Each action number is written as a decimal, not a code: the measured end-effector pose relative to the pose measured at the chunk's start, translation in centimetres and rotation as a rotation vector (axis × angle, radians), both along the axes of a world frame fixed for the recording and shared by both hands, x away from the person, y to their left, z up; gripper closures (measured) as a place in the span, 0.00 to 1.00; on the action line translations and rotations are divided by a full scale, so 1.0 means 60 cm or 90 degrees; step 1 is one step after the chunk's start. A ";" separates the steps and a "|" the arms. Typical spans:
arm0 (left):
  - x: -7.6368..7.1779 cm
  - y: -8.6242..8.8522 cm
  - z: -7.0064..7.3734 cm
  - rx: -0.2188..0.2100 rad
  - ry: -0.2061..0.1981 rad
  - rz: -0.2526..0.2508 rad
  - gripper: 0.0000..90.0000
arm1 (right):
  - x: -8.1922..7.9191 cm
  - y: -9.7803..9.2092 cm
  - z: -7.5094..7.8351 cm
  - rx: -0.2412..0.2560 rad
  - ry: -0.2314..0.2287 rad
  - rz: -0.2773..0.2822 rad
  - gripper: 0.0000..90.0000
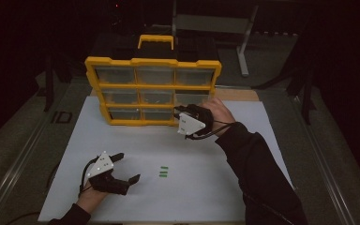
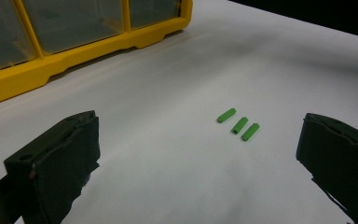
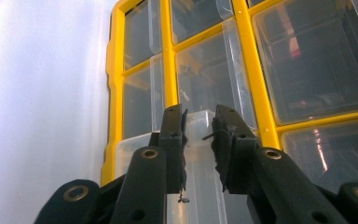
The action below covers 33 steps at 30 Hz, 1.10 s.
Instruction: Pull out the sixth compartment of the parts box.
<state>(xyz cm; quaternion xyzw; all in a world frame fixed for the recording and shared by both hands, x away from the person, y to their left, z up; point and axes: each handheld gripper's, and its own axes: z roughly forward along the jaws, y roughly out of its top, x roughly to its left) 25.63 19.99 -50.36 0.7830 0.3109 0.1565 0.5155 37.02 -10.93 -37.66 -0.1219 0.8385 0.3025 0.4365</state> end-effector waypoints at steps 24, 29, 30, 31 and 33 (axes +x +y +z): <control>0.000 0.000 0.000 -0.001 0.002 -0.001 0.00 | 0.026 -0.023 0.044 0.270 0.317 -0.157 0.42; 0.000 0.000 0.000 -0.001 0.001 -0.001 0.00 | 0.025 -0.031 0.044 0.290 0.360 -0.171 0.38; 0.000 0.000 0.000 -0.001 0.001 -0.001 0.00 | 0.025 -0.031 0.044 0.290 0.368 -0.174 0.36; 0.000 0.000 0.000 -0.001 0.001 -0.001 0.00 | 0.025 -0.032 0.043 0.293 0.377 -0.180 0.34; 0.000 -0.001 0.000 -0.001 0.001 -0.001 0.00 | 0.022 -0.035 0.042 0.302 0.384 -0.184 0.30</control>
